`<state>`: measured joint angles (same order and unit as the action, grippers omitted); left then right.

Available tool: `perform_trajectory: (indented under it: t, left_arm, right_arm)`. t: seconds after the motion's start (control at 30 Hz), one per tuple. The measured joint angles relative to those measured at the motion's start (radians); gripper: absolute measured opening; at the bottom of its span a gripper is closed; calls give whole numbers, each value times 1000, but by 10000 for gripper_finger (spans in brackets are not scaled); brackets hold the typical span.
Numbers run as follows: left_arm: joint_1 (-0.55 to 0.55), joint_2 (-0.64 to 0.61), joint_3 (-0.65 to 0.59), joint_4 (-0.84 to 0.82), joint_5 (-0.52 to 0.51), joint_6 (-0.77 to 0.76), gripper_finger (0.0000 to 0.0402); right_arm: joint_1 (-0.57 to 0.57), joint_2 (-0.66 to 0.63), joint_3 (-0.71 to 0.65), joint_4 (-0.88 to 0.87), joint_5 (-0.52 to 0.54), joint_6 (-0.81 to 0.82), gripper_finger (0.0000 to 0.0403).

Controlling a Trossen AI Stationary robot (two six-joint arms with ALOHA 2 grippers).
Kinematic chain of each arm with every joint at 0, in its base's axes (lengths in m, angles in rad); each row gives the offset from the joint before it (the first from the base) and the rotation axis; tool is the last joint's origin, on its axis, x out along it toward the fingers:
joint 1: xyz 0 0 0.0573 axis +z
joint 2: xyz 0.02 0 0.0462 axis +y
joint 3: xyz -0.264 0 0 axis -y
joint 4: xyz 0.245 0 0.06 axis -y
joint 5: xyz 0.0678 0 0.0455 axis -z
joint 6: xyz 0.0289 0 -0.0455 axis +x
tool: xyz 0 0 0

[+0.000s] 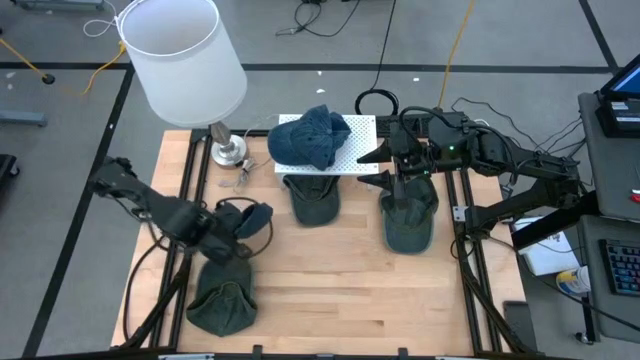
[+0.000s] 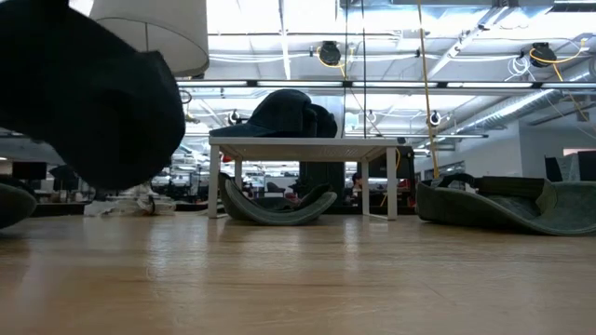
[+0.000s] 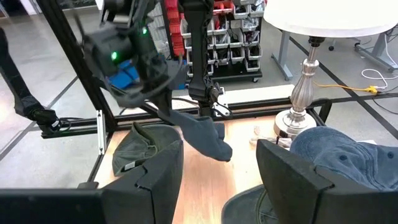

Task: Pick & Place hat
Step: Stack the blue cap on the blue caps on the shelf

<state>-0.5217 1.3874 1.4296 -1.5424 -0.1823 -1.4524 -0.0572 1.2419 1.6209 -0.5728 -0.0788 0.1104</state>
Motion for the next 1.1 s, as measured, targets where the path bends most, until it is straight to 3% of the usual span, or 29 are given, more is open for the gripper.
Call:
perform_trajectory:
  t: [0.27, 0.7, 0.83, 1.1]
  left_arm:
    - [-13, -128, 0, 78, 97, 247, 7]
    - [-8, -344, 0, 335, 302, 447, 7]
    - [13, -409, 0, 465, 347, 445, 7]
    - [43, -475, 0, 786, 410, 413, 7]
  right_arm:
    - [0, 0, 0, 0, 0, 10, 196]
    - [1, 10, 0, 108, 1, 293, 196]
    - [16, 11, 0, 160, 4, 194, 196]
    - [48, 14, 0, 281, 4, -158, 196]
